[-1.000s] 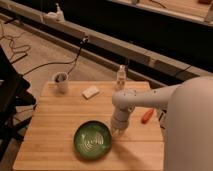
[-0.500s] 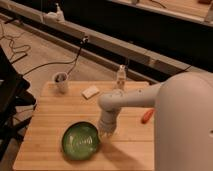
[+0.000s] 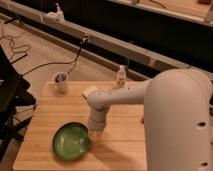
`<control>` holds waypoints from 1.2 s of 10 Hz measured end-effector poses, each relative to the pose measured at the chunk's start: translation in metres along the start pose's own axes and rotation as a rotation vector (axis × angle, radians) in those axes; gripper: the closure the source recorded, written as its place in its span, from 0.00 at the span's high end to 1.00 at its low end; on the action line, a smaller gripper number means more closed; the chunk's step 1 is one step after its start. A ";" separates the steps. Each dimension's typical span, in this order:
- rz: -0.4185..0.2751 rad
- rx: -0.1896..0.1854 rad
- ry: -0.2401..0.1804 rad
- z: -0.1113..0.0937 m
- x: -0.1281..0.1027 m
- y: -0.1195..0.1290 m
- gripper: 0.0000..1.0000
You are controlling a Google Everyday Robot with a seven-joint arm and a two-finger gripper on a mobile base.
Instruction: Push the ceramic bowl across the table
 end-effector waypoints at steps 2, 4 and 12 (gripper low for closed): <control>-0.033 -0.002 0.005 0.001 -0.001 0.017 0.00; -0.067 -0.014 0.007 -0.001 0.000 0.035 0.00; -0.186 -0.121 0.036 -0.017 0.026 0.078 0.00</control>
